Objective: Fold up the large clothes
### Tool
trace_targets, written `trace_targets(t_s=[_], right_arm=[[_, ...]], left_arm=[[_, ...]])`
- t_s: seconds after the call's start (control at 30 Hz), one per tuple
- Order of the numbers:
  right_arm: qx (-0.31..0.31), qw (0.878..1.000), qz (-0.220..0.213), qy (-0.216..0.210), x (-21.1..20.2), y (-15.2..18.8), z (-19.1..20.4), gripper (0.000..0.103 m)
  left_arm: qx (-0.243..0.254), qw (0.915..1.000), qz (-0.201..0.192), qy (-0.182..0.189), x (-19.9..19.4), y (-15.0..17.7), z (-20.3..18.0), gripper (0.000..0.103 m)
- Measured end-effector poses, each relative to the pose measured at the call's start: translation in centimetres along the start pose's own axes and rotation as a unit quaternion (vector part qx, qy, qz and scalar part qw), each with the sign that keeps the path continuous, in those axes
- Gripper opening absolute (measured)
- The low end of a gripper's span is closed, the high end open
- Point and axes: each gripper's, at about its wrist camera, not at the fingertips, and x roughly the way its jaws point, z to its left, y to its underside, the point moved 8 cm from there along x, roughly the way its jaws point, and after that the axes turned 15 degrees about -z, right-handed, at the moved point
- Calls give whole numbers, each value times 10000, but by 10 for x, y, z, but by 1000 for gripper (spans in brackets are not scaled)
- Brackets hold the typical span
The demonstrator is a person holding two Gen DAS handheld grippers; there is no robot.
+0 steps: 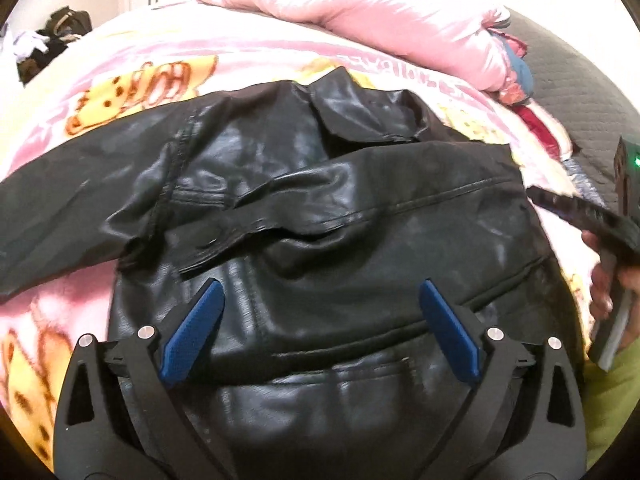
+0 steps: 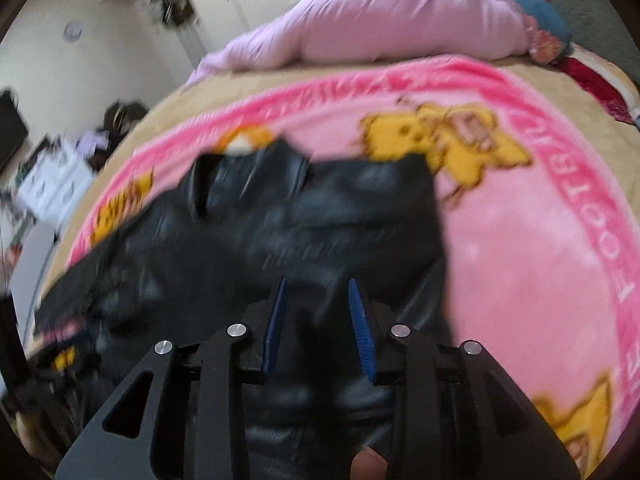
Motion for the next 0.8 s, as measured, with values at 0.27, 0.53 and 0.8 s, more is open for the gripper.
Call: trace_targets(t_s=[0.27, 0.53, 0.8], right_arm=[[-66, 9990, 312, 324, 5, 39, 10, 52], [-379, 9980, -365, 344, -35, 34, 33, 89], [-517, 9944, -872, 282, -71, 34, 60, 99]], left_arm=[[-141, 9998, -93, 78, -17, 9, 1, 92], [-73, 9995, -319, 32, -40, 8, -3, 94], [-165, 9989, -425, -60, -56, 7, 10, 94]])
